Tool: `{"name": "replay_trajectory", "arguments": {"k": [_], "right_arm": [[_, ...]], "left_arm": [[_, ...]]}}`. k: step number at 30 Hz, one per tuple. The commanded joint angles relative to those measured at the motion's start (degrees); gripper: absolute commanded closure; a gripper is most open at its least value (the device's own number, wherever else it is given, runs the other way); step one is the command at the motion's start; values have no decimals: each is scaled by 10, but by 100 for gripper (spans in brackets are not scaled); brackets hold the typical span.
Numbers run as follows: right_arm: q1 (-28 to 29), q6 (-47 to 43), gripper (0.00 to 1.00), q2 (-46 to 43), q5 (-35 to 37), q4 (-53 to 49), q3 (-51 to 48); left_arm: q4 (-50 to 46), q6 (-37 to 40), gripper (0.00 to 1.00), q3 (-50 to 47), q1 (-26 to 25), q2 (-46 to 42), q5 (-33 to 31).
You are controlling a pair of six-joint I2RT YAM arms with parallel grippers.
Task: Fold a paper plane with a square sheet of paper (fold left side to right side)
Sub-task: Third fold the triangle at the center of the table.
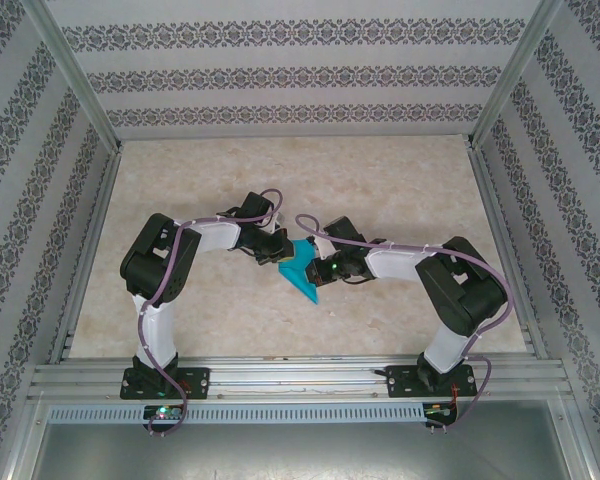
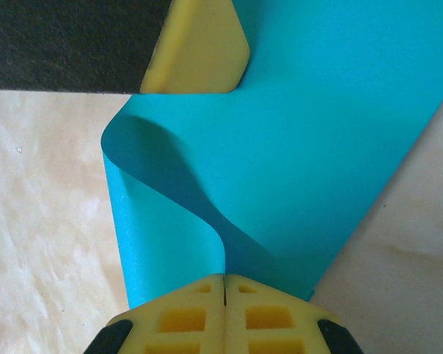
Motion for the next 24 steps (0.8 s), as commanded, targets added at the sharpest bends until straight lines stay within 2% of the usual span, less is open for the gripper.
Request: {"name": "replay_trajectory", "arguments": {"k": [1, 19, 24], "right_arm": [[2, -8, 100, 7, -14, -2, 9], [4, -8, 100, 15, 2, -7, 11], [6, -6, 100, 26, 1, -9, 8]], "left_arm": [[-40, 10, 95, -13, -6, 21, -44], [-41, 9, 95, -12, -7, 21, -44], [-37, 8, 90, -12, -8, 16, -41]]}}
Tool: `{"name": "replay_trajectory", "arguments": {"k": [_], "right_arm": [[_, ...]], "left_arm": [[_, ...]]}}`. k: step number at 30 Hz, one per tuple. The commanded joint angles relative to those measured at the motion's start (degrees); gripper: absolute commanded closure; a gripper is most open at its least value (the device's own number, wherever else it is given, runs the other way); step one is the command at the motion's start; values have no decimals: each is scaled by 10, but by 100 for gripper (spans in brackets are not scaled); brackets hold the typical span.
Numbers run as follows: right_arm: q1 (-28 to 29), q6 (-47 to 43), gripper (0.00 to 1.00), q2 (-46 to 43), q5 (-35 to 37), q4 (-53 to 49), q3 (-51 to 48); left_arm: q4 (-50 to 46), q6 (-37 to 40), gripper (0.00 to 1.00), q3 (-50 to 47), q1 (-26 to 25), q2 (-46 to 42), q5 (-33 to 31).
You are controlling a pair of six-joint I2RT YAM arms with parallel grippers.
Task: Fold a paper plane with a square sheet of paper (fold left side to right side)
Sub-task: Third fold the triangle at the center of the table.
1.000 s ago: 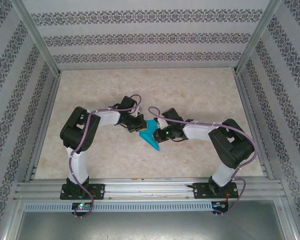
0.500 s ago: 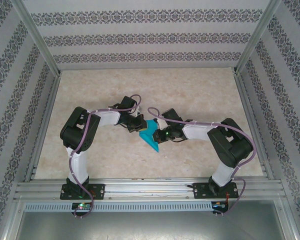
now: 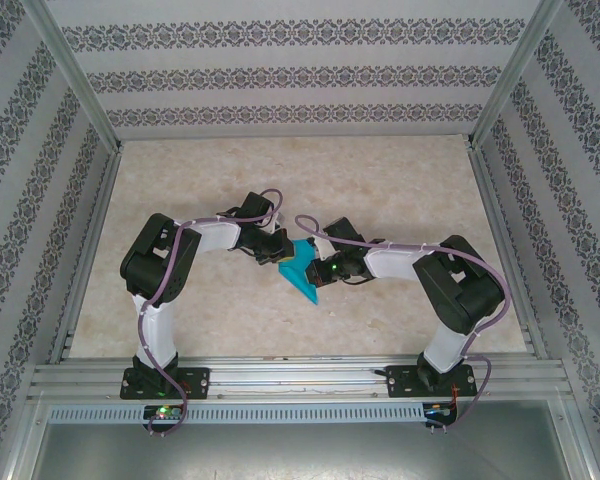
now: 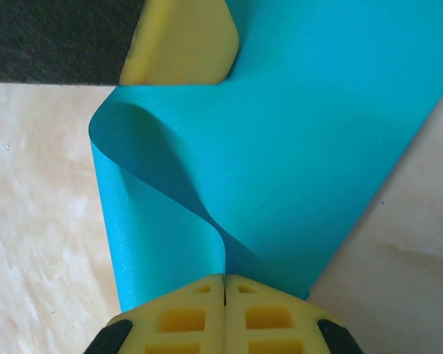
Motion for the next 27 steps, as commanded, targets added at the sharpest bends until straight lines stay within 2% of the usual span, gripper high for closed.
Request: {"name": "replay_trajectory", "arguments": {"k": [1, 8, 13, 17, 20, 27], "right_arm": [[6, -6, 100, 19, -2, -8, 7], [7, -1, 100, 29, -3, -10, -3], [7, 2, 100, 31, -4, -10, -8], [6, 2, 100, 29, -7, -10, -10], [7, 1, 100, 32, -10, -10, -8], [7, 0, 100, 33, -10, -15, -8]], "left_arm": [[-36, 7, 89, -12, -7, 14, -41], [-32, 11, 79, 6, -6, -24, -42], [-29, 19, 76, 6, 6, -84, -65], [-13, 16, 83, -42, 15, -144, -68], [17, 2, 87, -88, 11, -170, -39], [87, -43, 91, -149, -33, -173, 11]]}}
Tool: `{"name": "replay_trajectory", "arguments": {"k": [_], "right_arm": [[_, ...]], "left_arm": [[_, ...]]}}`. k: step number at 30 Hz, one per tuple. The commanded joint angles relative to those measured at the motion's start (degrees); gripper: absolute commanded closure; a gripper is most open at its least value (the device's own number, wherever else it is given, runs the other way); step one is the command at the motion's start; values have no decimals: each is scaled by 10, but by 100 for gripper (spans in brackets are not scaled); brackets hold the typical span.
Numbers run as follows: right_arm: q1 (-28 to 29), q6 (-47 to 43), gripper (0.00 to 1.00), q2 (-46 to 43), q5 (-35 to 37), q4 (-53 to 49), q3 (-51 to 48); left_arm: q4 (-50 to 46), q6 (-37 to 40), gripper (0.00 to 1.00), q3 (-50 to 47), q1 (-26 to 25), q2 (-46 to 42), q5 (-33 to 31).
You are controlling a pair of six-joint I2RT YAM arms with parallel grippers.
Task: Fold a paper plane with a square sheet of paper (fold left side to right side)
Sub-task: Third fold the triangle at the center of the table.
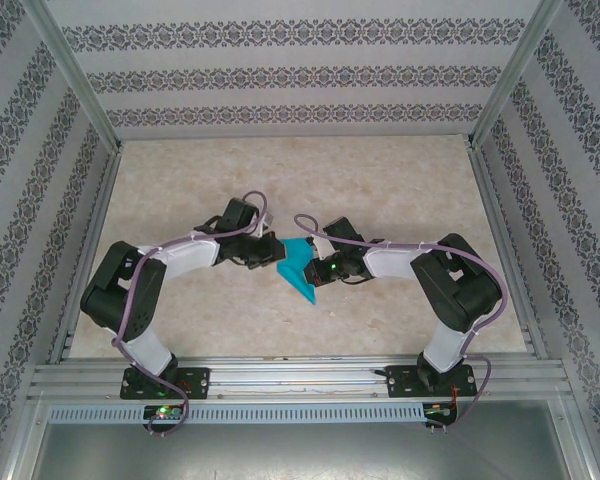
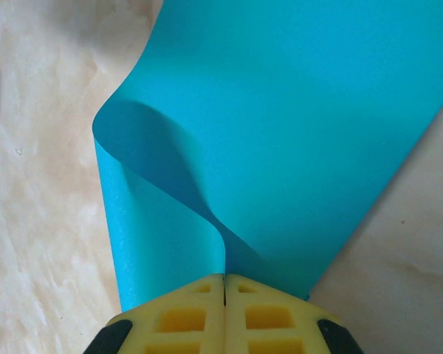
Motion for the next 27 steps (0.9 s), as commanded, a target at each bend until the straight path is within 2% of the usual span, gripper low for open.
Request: {"name": "replay_trajectory", "arguments": {"k": [1, 8, 27], "right_arm": [[7, 0, 100, 23, 7, -33, -8], [7, -2, 100, 29, 8, -38, -4], [7, -11, 100, 33, 13, -56, 6]], "left_arm": [[55, -31, 91, -17, -27, 5, 31], [99, -59, 91, -18, -52, 34, 30], [54, -45, 92, -19, -60, 56, -4]]}}
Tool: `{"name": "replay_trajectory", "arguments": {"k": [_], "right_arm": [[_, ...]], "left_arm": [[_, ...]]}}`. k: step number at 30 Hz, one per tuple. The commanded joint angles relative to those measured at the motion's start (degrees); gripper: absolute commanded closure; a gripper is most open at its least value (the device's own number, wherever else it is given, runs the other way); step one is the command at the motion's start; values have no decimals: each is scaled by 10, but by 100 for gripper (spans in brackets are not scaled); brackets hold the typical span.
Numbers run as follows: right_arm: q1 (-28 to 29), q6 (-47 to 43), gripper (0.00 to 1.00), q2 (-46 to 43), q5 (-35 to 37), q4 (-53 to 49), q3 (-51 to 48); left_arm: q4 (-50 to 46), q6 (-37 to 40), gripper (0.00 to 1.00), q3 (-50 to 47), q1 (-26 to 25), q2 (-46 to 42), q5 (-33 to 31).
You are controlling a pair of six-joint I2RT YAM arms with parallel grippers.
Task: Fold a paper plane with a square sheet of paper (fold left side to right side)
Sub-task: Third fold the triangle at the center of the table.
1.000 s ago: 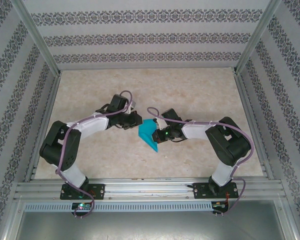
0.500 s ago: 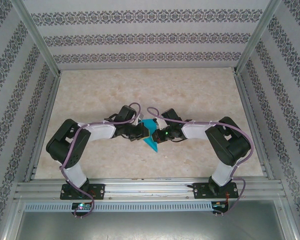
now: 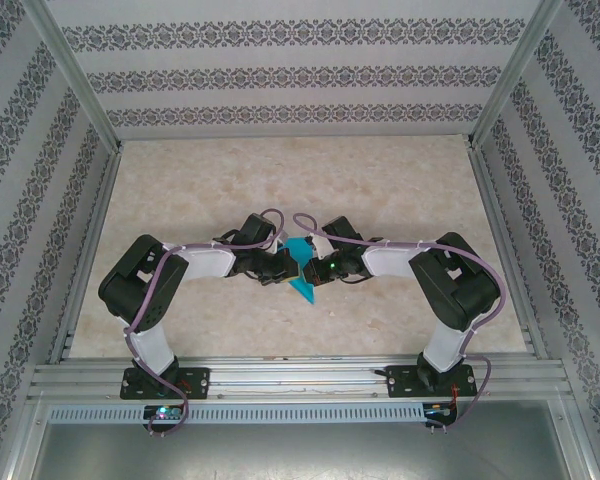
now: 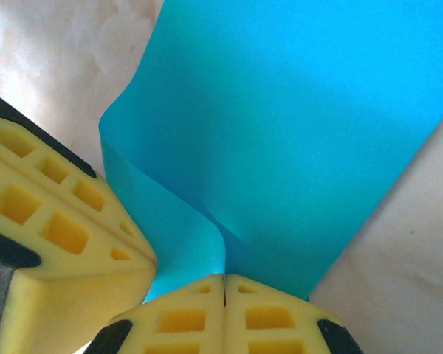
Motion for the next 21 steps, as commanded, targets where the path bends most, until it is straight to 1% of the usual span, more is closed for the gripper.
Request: {"name": "replay_trajectory", "arguments": {"k": [1, 9, 14, 21], "right_arm": [[7, -11, 100, 26, 17, -48, -4], [7, -13, 100, 25, 18, -51, -3], [7, -13, 96, 25, 17, -50, -4], [6, -13, 95, 26, 17, -52, -4]], "left_arm": [[-17, 9, 92, -1, -6, 0, -13], [-31, 12, 92, -8, -5, -6, -28], [-32, 12, 92, -11, -5, -9, -31], [-34, 11, 92, -17, -5, -14, -38]]}}
